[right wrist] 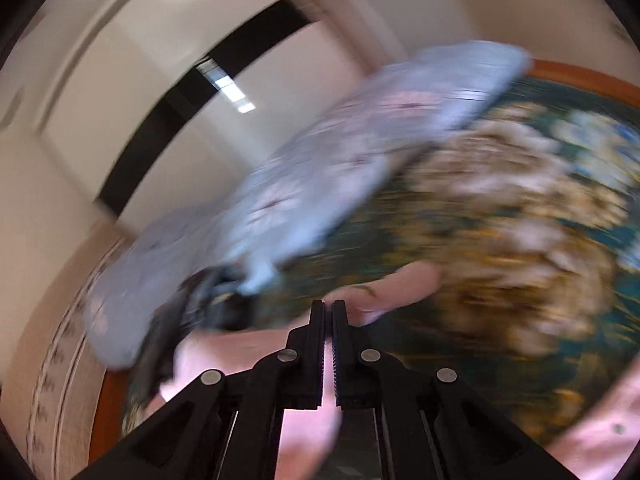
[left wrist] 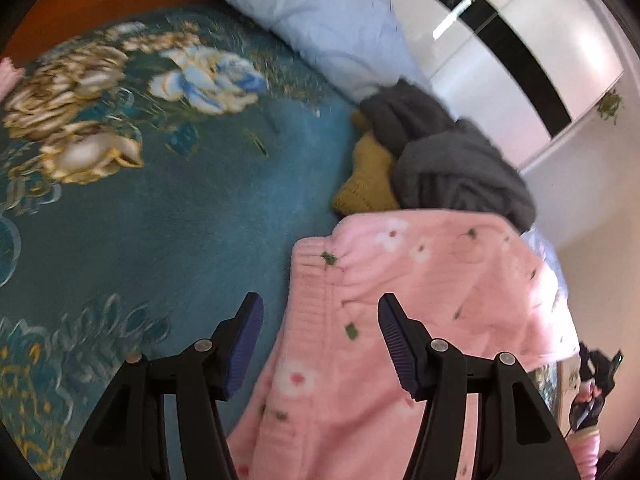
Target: Fold clothes
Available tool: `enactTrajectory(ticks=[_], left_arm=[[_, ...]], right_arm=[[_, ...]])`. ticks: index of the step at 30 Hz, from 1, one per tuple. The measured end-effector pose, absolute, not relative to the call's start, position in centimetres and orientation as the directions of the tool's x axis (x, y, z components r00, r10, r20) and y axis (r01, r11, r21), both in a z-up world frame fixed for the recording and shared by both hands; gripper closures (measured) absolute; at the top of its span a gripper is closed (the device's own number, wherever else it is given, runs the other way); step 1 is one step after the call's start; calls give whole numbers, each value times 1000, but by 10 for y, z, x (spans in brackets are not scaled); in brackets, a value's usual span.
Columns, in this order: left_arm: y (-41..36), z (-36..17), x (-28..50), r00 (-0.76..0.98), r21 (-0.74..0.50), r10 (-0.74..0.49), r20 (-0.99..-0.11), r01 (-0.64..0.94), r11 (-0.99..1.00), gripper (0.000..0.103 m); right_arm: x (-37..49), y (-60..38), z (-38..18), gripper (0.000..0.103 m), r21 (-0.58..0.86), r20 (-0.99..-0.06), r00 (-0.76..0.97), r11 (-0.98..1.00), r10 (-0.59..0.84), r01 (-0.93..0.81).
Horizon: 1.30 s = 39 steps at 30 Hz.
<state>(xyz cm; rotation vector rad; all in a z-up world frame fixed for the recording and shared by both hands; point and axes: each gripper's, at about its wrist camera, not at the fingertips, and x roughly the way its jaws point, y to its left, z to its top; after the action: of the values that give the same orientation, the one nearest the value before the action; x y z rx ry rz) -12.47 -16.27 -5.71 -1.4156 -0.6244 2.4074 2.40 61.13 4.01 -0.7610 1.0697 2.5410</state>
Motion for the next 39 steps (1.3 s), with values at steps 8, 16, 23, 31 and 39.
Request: enactTrajectory(ticks=[8, 16, 23, 31, 39], left_arm=[[-132, -103, -168, -390, -432, 382, -838, 46, -901, 45], [-88, -82, -175, -474, -157, 149, -868, -22, -987, 98], [-87, -53, -169, -577, -107, 90, -812, -4, -994, 95], [-111, -71, -171, -482, -275, 201, -852, 85, -958, 72], [-133, -36, -136, -536, -460, 340, -772, 104, -882, 54]], right_arm=[[97, 667, -26, 100, 542, -692, -710, -555, 132, -631], [95, 668, -29, 100, 514, -699, -704, -597, 125, -616], [99, 648, -10, 100, 449, -679, -726, -721, 109, -528], [129, 683, -49, 79, 628, -643, -765, -551, 31, -550], [99, 712, -61, 57, 691, -631, -775, -439, 19, -574]])
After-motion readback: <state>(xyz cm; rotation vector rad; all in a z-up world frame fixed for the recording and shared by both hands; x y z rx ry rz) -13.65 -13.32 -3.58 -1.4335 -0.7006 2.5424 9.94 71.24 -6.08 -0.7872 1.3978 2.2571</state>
